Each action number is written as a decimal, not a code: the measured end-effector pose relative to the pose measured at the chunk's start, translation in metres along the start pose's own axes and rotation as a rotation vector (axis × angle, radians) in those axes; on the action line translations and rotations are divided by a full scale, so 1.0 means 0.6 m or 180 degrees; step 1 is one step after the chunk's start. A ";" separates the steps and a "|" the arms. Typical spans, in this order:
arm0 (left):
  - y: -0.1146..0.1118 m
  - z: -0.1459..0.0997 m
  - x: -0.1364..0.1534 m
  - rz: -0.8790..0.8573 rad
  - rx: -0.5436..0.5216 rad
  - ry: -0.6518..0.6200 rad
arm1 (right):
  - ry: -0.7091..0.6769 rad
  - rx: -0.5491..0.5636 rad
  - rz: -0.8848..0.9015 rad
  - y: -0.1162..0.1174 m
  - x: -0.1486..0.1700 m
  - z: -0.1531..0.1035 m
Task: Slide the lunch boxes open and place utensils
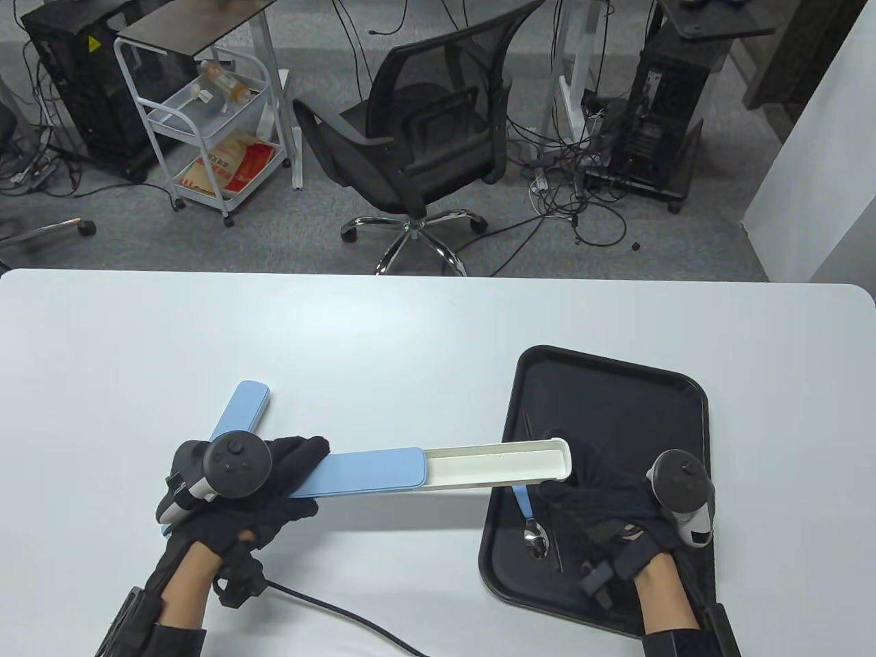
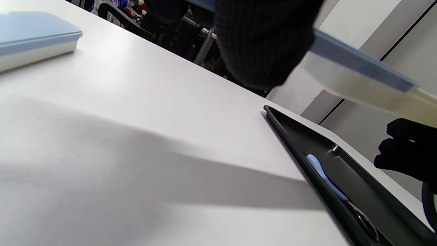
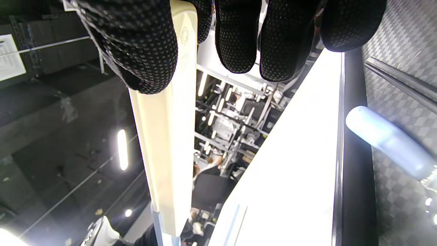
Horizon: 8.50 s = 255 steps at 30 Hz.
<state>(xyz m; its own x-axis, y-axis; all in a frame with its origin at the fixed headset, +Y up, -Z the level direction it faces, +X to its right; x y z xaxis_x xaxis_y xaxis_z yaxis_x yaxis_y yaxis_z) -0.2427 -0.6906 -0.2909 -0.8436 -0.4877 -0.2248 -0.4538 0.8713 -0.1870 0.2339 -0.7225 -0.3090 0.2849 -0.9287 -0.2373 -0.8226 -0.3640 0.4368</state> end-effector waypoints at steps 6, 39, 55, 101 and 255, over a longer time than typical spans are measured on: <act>0.006 -0.002 0.002 -0.0034 -0.0104 0.0078 | 0.0072 0.0384 0.0231 -0.013 0.008 -0.007; -0.006 0.003 0.019 0.0113 -0.0117 0.0602 | 0.2455 0.0243 -0.3561 0.143 0.014 0.084; -0.004 0.003 0.030 0.0037 -0.0108 0.0655 | 0.2596 0.0626 -0.2740 0.082 0.009 0.056; -0.041 0.010 -0.011 0.0628 -0.0109 0.0122 | 0.0516 0.0534 -0.4007 0.078 -0.122 0.018; -0.047 0.010 -0.033 0.0860 -0.0541 0.0318 | 0.0744 0.1581 -0.2682 0.003 -0.091 -0.007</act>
<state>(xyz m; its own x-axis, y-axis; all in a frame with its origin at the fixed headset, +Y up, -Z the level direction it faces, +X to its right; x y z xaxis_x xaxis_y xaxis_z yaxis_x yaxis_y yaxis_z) -0.2117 -0.7061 -0.2867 -0.9601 -0.2373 -0.1480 -0.2443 0.9692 0.0308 0.2193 -0.6726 -0.2915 0.9142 -0.3921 -0.1027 -0.4053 -0.8875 -0.2191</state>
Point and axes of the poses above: the tracker on the back of each hand, its own x axis roughly to the little-finger side, its own z axis roughly from the wrist to the fingertips, y = z × x, the point moved 1 cm from there along z, roughly from the wrist to the fingertips, and after that the axes turned 9 degrees about -x, right-handed, at the moved point
